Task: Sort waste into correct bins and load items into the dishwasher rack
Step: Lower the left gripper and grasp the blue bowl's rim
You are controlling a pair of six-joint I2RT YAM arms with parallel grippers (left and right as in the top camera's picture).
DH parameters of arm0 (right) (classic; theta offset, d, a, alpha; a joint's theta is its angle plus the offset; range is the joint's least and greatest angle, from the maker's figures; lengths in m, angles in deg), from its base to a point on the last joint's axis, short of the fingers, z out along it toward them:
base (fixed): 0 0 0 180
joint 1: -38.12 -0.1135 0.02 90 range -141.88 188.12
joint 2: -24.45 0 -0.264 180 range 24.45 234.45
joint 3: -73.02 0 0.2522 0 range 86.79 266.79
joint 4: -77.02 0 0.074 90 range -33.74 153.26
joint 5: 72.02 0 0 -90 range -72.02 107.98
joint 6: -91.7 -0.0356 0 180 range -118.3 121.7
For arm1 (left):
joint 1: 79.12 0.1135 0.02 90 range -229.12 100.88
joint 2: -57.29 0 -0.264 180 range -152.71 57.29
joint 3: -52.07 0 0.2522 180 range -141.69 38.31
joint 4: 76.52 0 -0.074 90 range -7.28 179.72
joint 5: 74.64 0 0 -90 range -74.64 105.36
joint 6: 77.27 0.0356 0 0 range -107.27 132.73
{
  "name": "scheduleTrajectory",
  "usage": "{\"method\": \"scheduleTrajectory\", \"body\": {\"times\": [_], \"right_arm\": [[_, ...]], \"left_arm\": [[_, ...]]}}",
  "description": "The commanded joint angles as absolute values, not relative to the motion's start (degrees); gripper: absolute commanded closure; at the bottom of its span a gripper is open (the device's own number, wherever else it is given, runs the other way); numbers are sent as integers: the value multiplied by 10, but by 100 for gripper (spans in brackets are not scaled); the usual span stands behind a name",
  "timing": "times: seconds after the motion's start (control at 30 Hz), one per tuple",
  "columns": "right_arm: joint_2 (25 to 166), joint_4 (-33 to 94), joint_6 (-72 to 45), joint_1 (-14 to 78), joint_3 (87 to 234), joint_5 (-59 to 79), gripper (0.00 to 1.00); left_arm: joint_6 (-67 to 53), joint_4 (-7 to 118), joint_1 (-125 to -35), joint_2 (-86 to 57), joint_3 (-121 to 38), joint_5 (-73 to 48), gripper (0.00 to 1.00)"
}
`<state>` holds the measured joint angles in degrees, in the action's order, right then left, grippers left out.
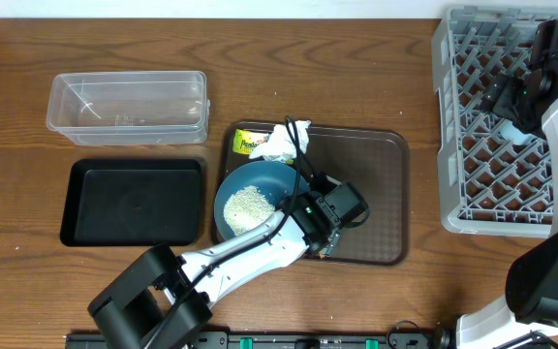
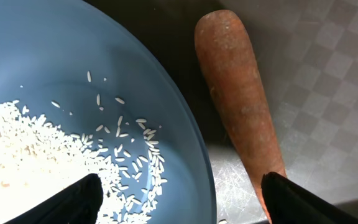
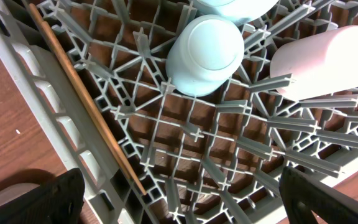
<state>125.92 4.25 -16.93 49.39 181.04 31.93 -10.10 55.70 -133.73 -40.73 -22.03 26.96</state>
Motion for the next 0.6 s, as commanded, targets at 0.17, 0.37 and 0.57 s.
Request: {"method": "scheduleTrajectory", "body": {"times": [0.17, 0.37, 0.57], "right_arm": [[1258, 43, -163, 495, 1810, 328, 1], [1258, 43, -163, 495, 1810, 328, 1], [1258, 43, -163, 495, 1810, 328, 1]], "left_arm": [[-98, 556, -1338, -417, -224, 281, 23], [-102, 556, -1338, -417, -220, 281, 31], [-104, 551, -1339, -417, -207, 280, 31]]}}
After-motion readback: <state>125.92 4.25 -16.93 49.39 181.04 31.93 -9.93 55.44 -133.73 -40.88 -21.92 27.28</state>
